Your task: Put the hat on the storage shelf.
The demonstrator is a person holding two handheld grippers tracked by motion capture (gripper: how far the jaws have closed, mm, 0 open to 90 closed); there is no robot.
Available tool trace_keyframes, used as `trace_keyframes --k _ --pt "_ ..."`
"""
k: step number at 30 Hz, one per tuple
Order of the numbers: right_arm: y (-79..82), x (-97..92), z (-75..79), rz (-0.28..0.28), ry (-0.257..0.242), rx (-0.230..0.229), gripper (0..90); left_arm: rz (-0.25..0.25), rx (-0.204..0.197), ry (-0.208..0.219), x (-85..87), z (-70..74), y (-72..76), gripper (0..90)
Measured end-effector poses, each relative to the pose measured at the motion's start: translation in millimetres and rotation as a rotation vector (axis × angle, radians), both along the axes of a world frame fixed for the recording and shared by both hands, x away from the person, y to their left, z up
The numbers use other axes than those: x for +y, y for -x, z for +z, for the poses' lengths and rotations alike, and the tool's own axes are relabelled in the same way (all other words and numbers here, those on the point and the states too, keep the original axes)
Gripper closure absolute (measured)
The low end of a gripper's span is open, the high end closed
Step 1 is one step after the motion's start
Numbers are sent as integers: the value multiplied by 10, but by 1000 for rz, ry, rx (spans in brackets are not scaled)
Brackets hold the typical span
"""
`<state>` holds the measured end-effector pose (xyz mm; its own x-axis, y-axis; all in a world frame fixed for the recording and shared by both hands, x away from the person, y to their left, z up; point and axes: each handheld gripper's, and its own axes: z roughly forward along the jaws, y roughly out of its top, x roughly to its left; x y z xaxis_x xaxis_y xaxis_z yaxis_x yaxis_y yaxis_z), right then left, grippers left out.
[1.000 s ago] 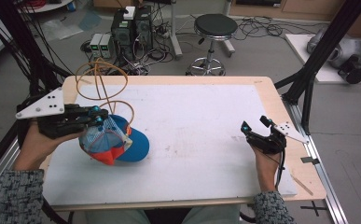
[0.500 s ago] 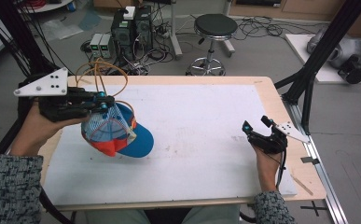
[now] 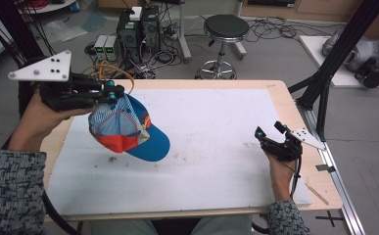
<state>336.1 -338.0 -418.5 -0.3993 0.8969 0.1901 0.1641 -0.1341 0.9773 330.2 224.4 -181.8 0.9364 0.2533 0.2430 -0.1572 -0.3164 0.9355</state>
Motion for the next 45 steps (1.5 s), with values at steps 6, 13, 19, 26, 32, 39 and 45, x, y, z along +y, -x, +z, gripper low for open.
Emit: trace_keyframes --k 6,13,19,26,32,39,45 --pt "-14 6 -8 8 3 4 113 1 -14 2 50 167 -159 871" --pt "-16 0 -9 8 -9 9 113 43 -29 -2 110 332 -335 871" --pt "-23 1 -14 15 -15 14 113 69 -41 10 149 488 -512 871" --pt "-23 -7 -16 17 -16 16 113 114 -66 14 181 635 -706 871" --pt "-38 -21 -29 28 -22 31 113 179 -78 15 308 614 -851 870" --pt "-47 -12 -34 37 -19 36 113 247 -36 2 538 412 -957 870" --pt "-47 -4 -36 41 -12 37 113 288 2 -20 740 152 -998 869"
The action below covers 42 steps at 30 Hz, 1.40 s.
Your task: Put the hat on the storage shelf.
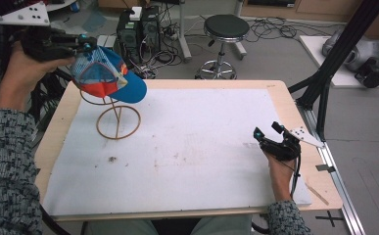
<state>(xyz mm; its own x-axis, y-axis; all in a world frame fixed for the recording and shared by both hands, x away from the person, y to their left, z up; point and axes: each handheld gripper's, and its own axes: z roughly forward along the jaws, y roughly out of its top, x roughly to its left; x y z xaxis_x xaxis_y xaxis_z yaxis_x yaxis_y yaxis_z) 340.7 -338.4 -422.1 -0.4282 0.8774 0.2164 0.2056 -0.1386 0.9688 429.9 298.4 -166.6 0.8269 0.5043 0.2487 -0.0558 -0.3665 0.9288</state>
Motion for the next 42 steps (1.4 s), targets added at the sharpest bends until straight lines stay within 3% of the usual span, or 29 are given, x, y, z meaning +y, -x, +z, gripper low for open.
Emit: trace_keyframes --k 10,21,27,34,42 --pt "-8 15 -6 4 14 0 113 53 57 4 273 -310 -41 869" --pt "-11 23 -9 4 14 6 114 70 85 11 398 -514 -54 870" --pt "-8 22 -10 4 15 9 113 67 87 29 439 -610 -48 870" --pt "-9 29 -12 5 12 18 113 38 56 53 412 -720 -15 870" --pt "-12 19 -15 2 15 21 114 -4 47 39 327 -749 -19 870"
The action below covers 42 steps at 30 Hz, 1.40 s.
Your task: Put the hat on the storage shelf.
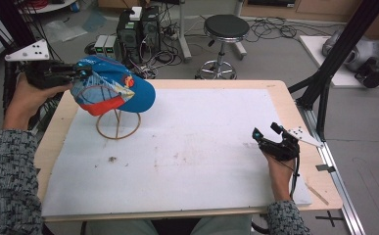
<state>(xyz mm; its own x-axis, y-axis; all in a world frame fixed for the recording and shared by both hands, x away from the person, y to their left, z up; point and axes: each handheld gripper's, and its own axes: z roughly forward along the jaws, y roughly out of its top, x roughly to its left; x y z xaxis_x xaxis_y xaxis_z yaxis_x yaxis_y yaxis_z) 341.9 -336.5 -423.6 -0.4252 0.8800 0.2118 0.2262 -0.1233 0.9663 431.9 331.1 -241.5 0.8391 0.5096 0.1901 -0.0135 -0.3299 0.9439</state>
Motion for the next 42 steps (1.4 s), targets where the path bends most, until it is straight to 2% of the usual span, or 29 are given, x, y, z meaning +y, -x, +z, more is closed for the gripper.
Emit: trace_keyframes --k 4,11,19,26,34,37,42 --pt "-5 5 -4 3 3 1 114 24 5 0 24 -25 -47 869" --pt "-5 3 -4 1 -1 7 113 35 10 13 34 -70 -118 867" --pt "-17 -3 -11 0 8 3 113 10 11 50 25 -113 -185 862" --pt "-17 3 -12 2 8 7 114 -9 17 56 35 -139 -199 845" --pt "-17 0 -12 2 6 8 113 -28 16 51 59 -175 -186 722" --pt "-16 1 -11 1 7 6 113 -41 8 65 67 -186 -166 675" --pt "-19 1 -13 1 6 6 114 -31 12 86 91 -181 -127 572"
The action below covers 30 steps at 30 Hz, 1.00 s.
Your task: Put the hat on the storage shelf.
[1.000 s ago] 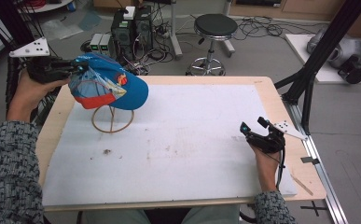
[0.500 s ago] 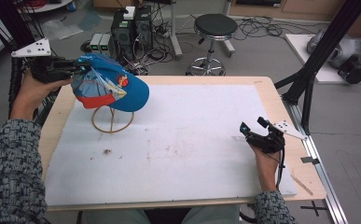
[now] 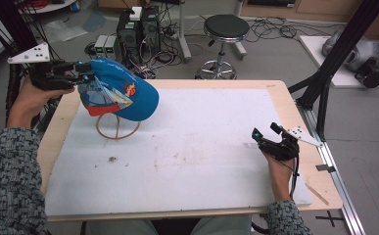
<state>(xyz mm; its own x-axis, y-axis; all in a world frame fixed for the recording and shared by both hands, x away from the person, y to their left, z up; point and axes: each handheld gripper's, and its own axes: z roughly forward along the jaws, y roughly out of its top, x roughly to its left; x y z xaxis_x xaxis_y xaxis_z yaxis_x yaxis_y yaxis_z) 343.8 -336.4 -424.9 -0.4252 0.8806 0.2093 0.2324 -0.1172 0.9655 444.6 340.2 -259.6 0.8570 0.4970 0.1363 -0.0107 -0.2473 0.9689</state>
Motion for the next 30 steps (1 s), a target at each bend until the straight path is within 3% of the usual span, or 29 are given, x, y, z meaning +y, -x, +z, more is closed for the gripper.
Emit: trace_keyframes --k 9,15,26,30 --pt "1 0 1 -2 0 0 113 31 0 -12 0 -3 107 499" --pt "-3 -4 1 -2 1 -4 113 93 -12 13 -3 -2 236 412" --pt "-7 -3 1 -1 -9 -6 113 219 -30 41 27 -105 566 363" --pt "-11 0 1 -1 -14 -8 113 235 -43 68 14 -160 685 345"
